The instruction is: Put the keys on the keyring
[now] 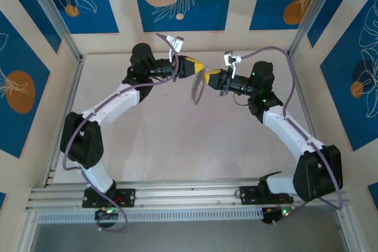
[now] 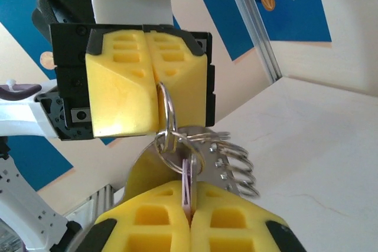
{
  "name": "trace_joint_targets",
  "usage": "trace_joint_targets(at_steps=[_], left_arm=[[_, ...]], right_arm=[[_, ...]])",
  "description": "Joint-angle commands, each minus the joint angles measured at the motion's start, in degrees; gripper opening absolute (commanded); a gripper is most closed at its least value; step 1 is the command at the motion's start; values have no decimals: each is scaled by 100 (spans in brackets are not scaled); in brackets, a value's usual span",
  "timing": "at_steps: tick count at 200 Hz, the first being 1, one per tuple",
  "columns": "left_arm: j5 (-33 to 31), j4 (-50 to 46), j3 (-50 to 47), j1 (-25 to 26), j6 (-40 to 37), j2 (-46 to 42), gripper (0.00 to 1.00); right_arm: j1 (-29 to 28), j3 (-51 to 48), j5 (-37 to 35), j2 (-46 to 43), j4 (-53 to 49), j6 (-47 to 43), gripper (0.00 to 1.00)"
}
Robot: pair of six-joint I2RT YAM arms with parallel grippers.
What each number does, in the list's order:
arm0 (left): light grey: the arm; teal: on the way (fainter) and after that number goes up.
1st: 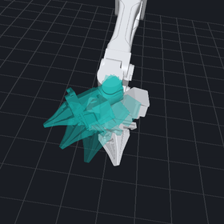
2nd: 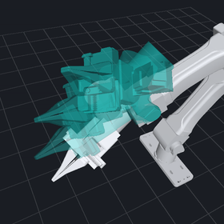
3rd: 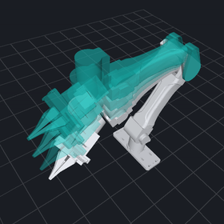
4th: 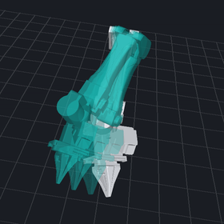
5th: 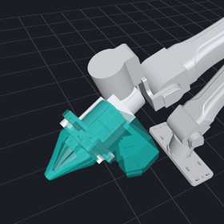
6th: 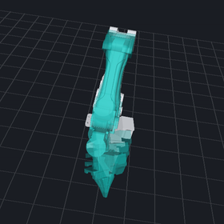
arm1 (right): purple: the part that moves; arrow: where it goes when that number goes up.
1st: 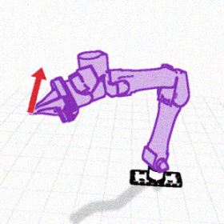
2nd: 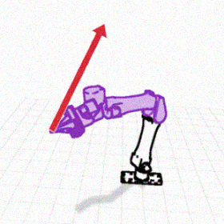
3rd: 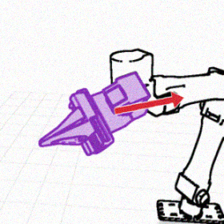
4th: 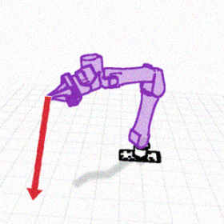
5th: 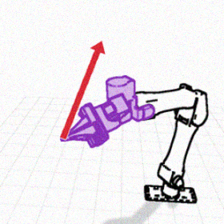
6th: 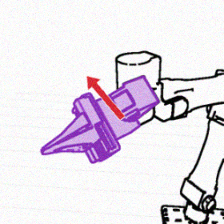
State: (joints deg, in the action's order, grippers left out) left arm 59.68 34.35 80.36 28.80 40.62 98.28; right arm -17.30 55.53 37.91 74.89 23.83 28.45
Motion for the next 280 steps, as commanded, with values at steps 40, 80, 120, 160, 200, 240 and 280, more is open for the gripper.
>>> trace_joint_targets(at_steps=[40, 80, 120, 160, 200, 240, 280], left_arm=[[-272, 191, -99, 65, -93, -414, 0], [-342, 187, -143, 67, -110, -439, 0], [-427, 209, -235, 98, -107, -468, 0], [-797, 555, -476, 214, 128, -512, 0], [-1785, 1600, -1052, 350, 990, -564, 0], [-2589, 2130, -1493, 427, 1502, -709, 0], [-2932, 2194, -1605, 530, 1589, -767, 0]], right_arm=[[-165, 107, 91, -76, -464, -301, 0], [-377, 213, 129, 75, -502, -324, 0], [-365, 230, -30, 102, -398, -255, 0], [-368, 257, -137, 114, -327, -173, 0], [-327, 195, -394, 30, -455, -182, 0], [-314, 161, -577, -45, -612, -173, 0], [-338, 207, -605, -6, -695, -102, 0]])
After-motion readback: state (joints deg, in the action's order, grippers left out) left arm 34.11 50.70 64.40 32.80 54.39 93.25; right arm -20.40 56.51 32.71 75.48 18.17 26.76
